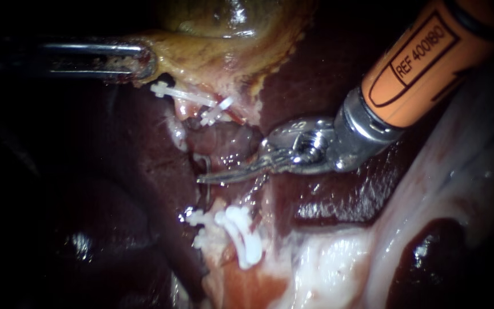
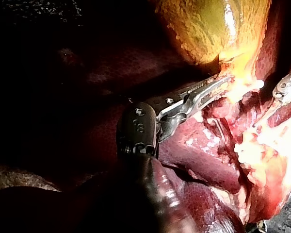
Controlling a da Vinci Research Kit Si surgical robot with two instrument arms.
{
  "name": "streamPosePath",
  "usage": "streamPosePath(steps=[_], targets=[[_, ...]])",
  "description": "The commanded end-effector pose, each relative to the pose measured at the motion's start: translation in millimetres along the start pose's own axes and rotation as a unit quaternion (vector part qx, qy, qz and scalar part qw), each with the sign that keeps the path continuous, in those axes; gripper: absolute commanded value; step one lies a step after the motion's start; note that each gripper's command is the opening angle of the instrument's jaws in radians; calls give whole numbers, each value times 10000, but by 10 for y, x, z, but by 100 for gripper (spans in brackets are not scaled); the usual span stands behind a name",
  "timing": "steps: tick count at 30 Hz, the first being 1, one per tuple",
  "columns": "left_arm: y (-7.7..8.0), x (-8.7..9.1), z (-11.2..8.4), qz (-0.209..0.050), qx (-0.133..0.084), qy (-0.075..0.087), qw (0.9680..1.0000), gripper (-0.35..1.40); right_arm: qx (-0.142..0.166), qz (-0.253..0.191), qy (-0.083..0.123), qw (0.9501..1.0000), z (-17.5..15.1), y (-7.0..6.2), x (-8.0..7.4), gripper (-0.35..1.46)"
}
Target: Go back from the cut right tube
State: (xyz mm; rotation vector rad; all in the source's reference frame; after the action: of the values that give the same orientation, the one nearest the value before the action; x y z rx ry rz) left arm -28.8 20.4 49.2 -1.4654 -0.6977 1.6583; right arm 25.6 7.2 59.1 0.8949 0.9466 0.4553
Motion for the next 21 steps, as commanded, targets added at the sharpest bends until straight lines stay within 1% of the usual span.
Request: streamPosePath(steps=[1,7,8,9,10,11,12,13,15,18,21], targets=[[0,0,-1,0,2,-1,10000,-35,2,0,0,10000,-1,0,0,-35],[0,0,0,-1,4,0,10000,-35,6,-1,-2,10000,-2,1,0,-35],[0,0,0,-1,4,0,10000,-35,13,0,11,10000,-2,0,0,-8],[0,0,0,-1,3,0,10000,-35,15,1,11,10000,-2,0,0,46],[0,0,0,-1,3,0,10000,-35,-36,34,44,10000,-3,0,1,69],[0,0,0,-1,3,0,10000,-35,-89,10,80,9999,-3,1,2,88],[0,0,0,-1,3,0,10000,-35,-213,-11,160,9996,-2,3,3,109],[0,0,0,-1,3,0,10000,-35,-232,-7,172,9996,-1,4,4,121],[0,0,0,-1,3,0,10000,-35,-303,6,217,9993,-2,8,4,135],[0,0,0,-1,3,0,10000,-35,-358,-89,248,9990,-4,11,3,140],[0,0,0,-1,3,0,10000,-35,-435,-267,289,9983,-7,10,0,140]])
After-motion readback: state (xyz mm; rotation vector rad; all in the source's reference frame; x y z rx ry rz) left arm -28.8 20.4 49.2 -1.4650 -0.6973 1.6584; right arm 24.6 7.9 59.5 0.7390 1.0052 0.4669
